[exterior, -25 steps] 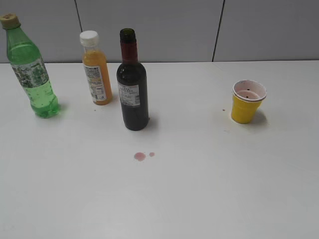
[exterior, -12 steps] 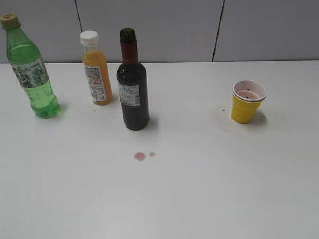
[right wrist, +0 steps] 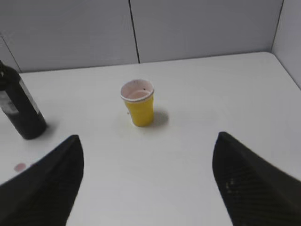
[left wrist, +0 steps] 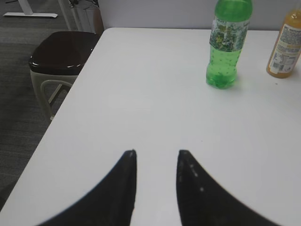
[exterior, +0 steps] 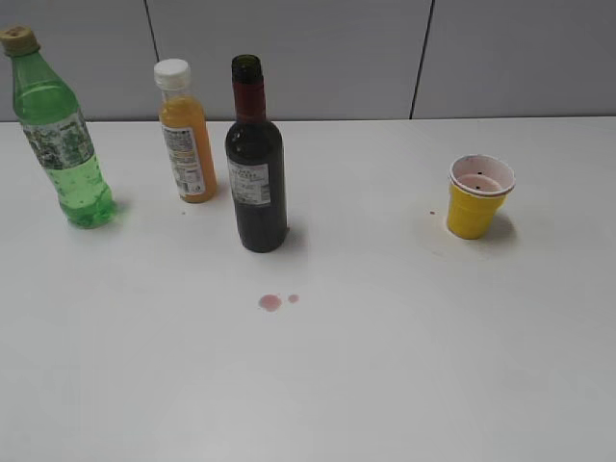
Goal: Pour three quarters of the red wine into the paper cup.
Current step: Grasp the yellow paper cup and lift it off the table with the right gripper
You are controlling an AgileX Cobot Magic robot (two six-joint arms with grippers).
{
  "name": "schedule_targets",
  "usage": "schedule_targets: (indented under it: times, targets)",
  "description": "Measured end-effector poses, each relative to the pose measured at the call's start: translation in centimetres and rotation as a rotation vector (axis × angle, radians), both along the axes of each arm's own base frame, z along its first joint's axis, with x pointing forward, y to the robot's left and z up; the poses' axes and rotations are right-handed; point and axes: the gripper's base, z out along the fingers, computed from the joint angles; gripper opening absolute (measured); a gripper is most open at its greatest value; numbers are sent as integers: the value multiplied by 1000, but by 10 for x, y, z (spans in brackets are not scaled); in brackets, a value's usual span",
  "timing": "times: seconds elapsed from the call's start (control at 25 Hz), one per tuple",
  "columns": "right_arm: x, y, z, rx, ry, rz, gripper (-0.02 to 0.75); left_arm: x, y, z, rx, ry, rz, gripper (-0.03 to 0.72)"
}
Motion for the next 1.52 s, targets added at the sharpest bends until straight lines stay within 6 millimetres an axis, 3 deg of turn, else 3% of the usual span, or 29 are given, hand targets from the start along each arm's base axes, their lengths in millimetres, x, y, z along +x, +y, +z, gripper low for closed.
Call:
schedule_targets:
  times: [0.2, 0.4, 0.56, 0.68, 0.84, 0.96, 1.12, 1.24, 1.52]
  targets:
    - [8, -1, -3, 13, -52, -13, 645, 0, 0, 0, 0, 0, 0, 230]
    - [33, -4, -16, 37, -72, -46, 610, 0, 0, 0, 0, 0, 0, 230]
    - [63, -10, -38, 64, -115, -107, 603, 0, 0, 0, 0, 0, 0, 230]
    - [82, -14, -67, 56, -61, -153, 603, 0, 0, 0, 0, 0, 0, 230]
    - [101, -17, -86, -45, -45, -167, 603, 0, 0, 0, 0, 0, 0, 230]
    - [116, -15, -89, -75, -64, -129, 602, 0, 0, 0, 0, 0, 0, 230]
    - [136, 3, -97, -143, -101, 85, 596, 0, 0, 0, 0, 0, 0, 230]
    - [149, 13, -110, -120, -94, 205, 594, 0, 0, 0, 0, 0, 0, 230]
    - [168, 19, -153, -67, 10, 274, 594, 0, 0, 0, 0, 0, 0, 230]
